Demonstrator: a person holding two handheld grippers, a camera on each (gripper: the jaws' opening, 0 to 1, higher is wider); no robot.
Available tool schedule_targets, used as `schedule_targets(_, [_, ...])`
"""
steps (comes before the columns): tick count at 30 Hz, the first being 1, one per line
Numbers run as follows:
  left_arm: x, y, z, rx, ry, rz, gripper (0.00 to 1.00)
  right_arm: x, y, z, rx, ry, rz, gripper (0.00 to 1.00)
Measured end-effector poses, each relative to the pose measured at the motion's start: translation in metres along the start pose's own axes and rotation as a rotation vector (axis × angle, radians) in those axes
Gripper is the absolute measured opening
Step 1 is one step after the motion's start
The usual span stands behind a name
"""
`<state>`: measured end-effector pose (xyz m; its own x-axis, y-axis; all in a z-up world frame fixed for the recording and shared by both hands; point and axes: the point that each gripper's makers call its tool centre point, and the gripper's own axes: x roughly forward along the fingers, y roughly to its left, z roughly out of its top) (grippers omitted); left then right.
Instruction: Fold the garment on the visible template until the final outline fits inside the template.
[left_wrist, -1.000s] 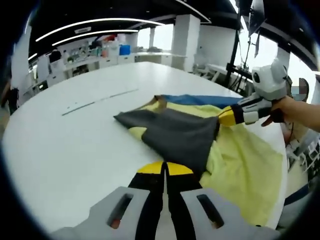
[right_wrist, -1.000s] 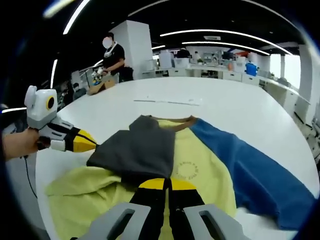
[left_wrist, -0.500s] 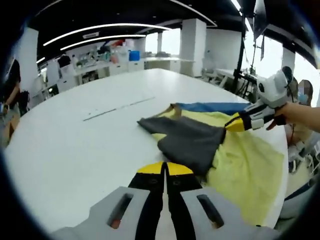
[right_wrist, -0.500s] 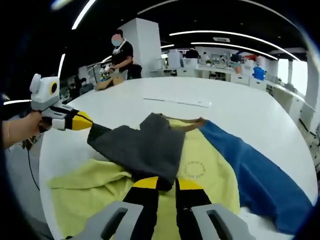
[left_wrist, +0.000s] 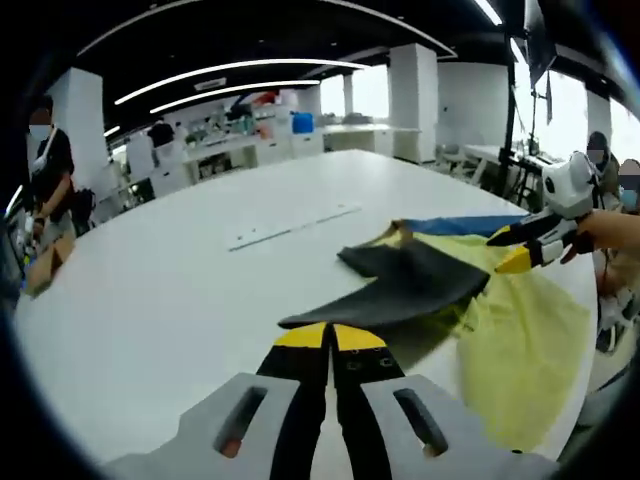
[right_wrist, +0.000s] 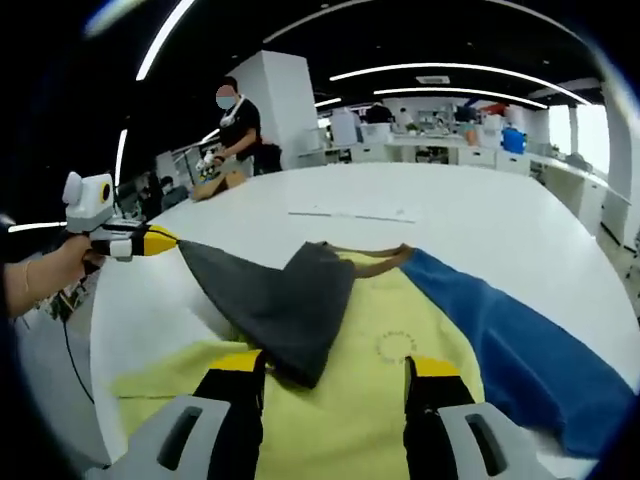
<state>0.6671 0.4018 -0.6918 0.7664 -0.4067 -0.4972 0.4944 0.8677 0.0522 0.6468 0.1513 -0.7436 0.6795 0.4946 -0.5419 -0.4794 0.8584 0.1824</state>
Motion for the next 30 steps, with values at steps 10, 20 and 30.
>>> schedule_targets(10, [-0.014,0.04,-0.014,-0.04,0.022,0.077,0.0,-0.009,0.014,0.002,0.032,0.006,0.077,0.76])
schedule_targets(20, [-0.029,0.074,-0.017,-0.051,0.014,0.157,0.0,-0.021,0.021,0.004,-0.022,0.014,0.112,0.93])
schedule_targets(30, [-0.055,0.116,-0.025,-0.192,-0.034,0.269,0.0,-0.032,0.02,0.009,-0.061,0.005,0.119,0.99])
